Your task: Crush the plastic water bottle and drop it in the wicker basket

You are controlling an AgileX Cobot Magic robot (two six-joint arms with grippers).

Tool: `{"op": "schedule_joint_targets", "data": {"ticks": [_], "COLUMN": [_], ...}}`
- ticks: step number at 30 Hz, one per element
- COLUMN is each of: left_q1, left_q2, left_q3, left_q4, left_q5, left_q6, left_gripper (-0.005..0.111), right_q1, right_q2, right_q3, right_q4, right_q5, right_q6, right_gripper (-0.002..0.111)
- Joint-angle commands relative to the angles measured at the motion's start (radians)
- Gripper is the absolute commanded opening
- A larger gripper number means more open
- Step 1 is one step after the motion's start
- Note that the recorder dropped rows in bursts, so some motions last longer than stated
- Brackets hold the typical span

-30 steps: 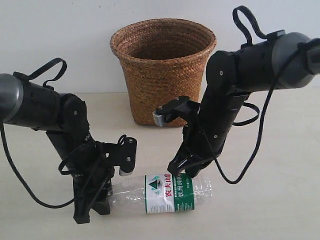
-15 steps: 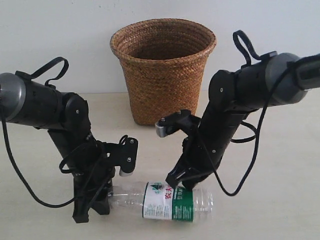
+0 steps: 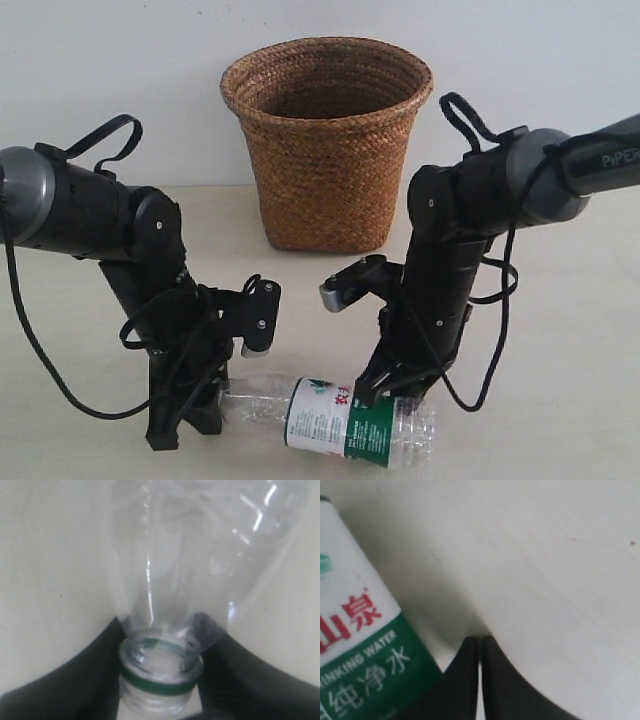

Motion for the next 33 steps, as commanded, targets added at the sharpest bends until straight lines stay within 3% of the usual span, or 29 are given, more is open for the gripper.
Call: {"op": "schedule_joint_targets", "data": {"ticks": [1, 6, 11, 15, 21, 23, 24, 33], "left_q1": [-0.001, -0.001, -0.008, -0.052, -0.176, -0.189, -0.189, -0.189], "left_q2": [0.034, -0.009, -0.062, -0.068, -0.064, -0.053, -0.051, -0.051], "left_q3": [0.007, 0.007, 0.007, 0.007, 0.085, 0.111, 0.111, 0.111], "left_q4": [-0.015, 0.021, 0.138, 0.281, 0.647, 0.844, 0.877, 0.893], "left_q5": [-0.064, -0.097, -0.174, -0.174, -0.248, -0.298, -0.29, -0.28], "left_q6": [-0.076, -0.106, -0.312, -0.461, -0.707, -0.991, -1.028, -1.008], "left_gripper": [0.004, 0.004, 0.004, 0.004, 0.004, 0.004, 0.004, 0.004], "right_q1": [-0.017, -0.017, -0.017, -0.015, -0.017, -0.017, -0.015, -0.013], "right_q2": [-0.128, -0.298, -0.343, -0.306, -0.246, -0.212, -0.193, -0.169], "right_q3": [-0.027, -0.027, -0.027, -0.01, -0.009, -0.009, -0.009, -0.043], "right_q4": [-0.025, -0.025, -0.007, 0.038, 0.01, 0.058, 0.069, 0.086], "right_q5": [0.059, 0.047, 0.109, 0.058, 0.033, 0.054, 0.071, -0.002], "right_q6": [0.012, 0.014, 0.036, 0.043, 0.024, 0.034, 0.034, -0.024], "right_gripper": [0.0, 0.0, 0.0, 0.0, 0.0, 0.0, 0.0, 0.0]}}
